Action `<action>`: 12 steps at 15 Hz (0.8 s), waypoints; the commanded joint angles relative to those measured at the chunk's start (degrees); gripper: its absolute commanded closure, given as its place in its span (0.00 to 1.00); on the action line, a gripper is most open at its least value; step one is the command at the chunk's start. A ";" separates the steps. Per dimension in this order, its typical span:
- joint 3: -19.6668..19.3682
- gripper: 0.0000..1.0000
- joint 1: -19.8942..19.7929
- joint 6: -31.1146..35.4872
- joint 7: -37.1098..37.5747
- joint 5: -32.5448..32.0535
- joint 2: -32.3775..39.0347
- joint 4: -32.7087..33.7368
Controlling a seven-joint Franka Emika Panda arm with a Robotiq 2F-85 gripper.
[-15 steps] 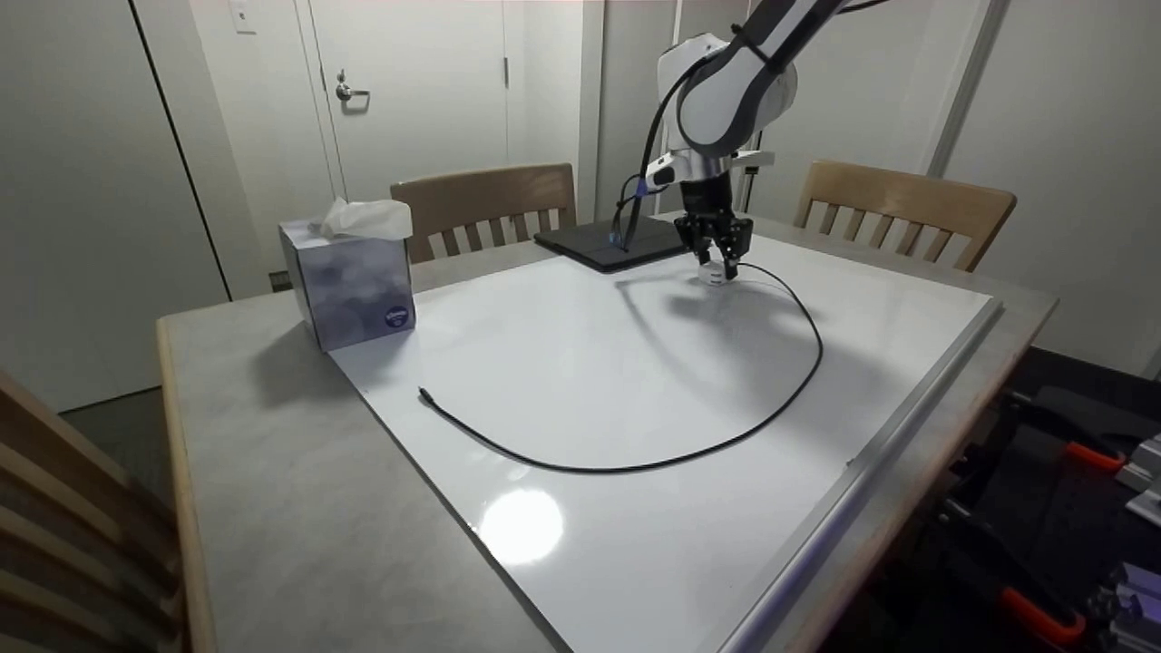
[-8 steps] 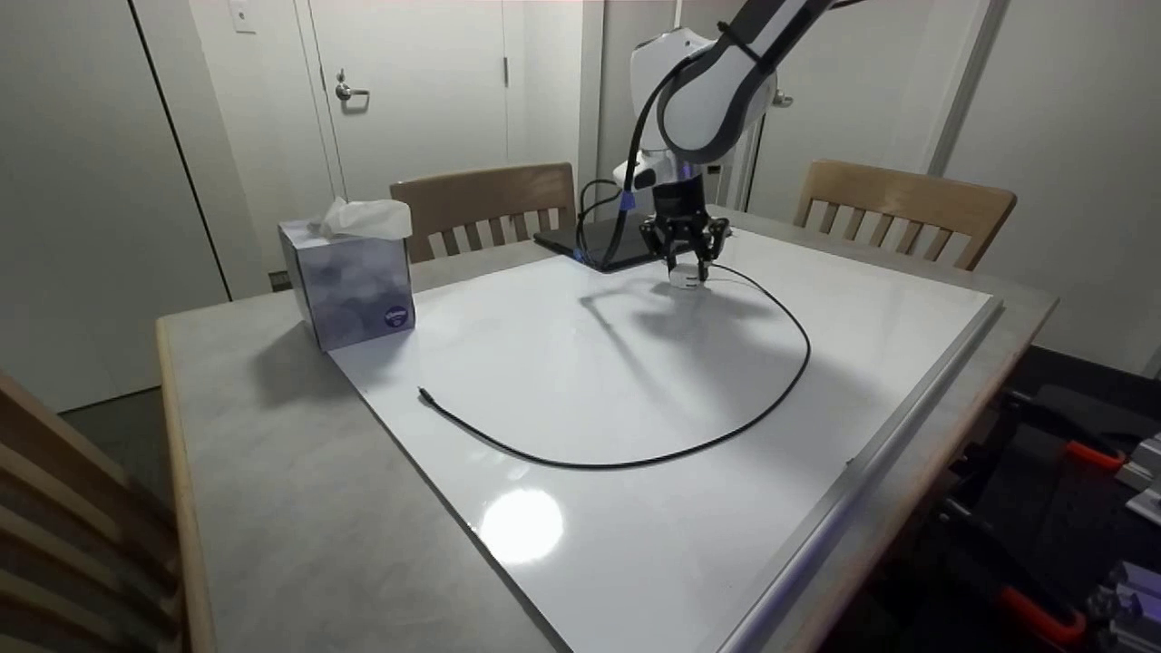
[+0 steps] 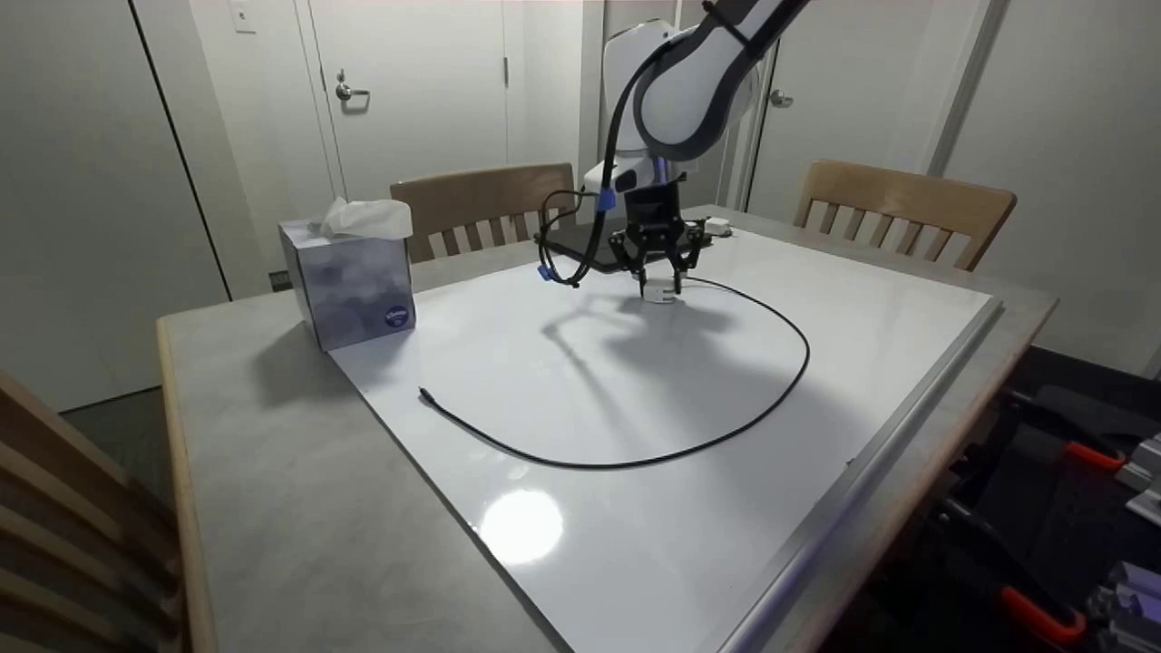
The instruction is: Wind the charger on the table
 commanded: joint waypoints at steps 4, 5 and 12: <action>-1.73 0.73 3.62 0.21 -3.25 -1.99 -0.64 -1.57; -1.16 0.73 3.83 1.35 -5.87 -3.07 -0.86 -2.47; 0.45 0.73 7.28 1.75 -19.70 -4.56 -0.94 -4.00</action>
